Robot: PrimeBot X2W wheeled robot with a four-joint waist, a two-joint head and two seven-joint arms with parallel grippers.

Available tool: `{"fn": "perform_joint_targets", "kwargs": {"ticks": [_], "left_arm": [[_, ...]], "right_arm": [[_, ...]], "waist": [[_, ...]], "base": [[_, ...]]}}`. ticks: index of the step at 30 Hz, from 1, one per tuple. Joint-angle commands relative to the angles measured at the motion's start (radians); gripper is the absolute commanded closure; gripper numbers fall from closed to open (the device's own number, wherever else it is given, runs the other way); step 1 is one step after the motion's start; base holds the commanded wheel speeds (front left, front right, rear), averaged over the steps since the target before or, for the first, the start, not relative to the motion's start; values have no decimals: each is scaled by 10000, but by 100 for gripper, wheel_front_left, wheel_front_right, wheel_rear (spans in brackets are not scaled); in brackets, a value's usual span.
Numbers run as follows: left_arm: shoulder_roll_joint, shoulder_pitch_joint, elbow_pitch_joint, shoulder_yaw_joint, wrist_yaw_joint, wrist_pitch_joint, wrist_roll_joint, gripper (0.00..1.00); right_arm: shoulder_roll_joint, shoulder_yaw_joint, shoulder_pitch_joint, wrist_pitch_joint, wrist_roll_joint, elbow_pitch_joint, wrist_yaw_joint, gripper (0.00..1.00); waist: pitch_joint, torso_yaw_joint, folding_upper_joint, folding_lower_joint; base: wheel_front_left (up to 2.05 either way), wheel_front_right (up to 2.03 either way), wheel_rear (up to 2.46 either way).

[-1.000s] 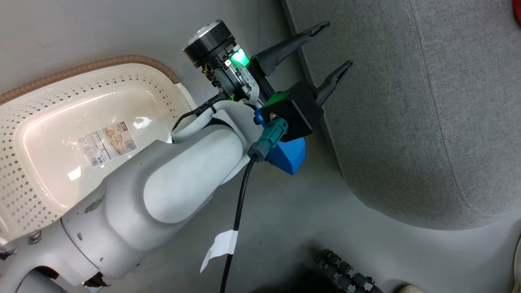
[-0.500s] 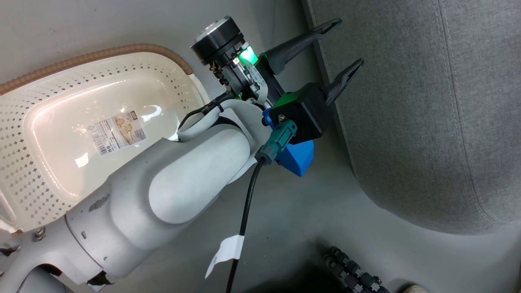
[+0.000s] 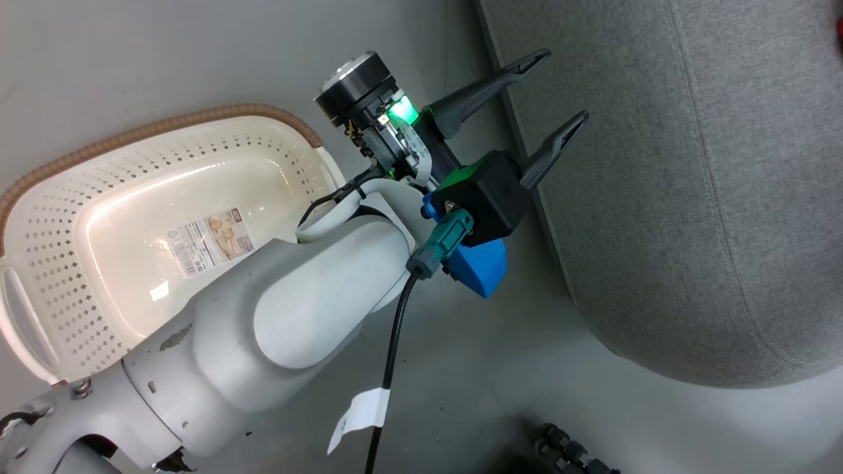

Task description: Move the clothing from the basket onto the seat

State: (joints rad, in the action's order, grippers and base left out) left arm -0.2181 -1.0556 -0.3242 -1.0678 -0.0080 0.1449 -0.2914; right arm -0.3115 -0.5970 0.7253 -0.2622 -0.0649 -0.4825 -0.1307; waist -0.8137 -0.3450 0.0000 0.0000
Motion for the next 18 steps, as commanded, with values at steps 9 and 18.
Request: {"fn": "perform_joint_targets", "kwargs": {"ticks": [9, 18], "left_arm": [[248, 837, -609, 152, 268, 811, -489, 0], [207, 2144, -674, 1084, 899, 1200, -1034, 0]], "right_arm": [[235, 135, -2092, -41, 114, 598, -1, 0], [305, 1553, -2912, -41, 146, 2027, -1, 0]], "waist": [[1885, 103, 0, 0], [3711, 550, 0, 0]], "base": [[0, 0, 0], [0, 0, 0]]}}
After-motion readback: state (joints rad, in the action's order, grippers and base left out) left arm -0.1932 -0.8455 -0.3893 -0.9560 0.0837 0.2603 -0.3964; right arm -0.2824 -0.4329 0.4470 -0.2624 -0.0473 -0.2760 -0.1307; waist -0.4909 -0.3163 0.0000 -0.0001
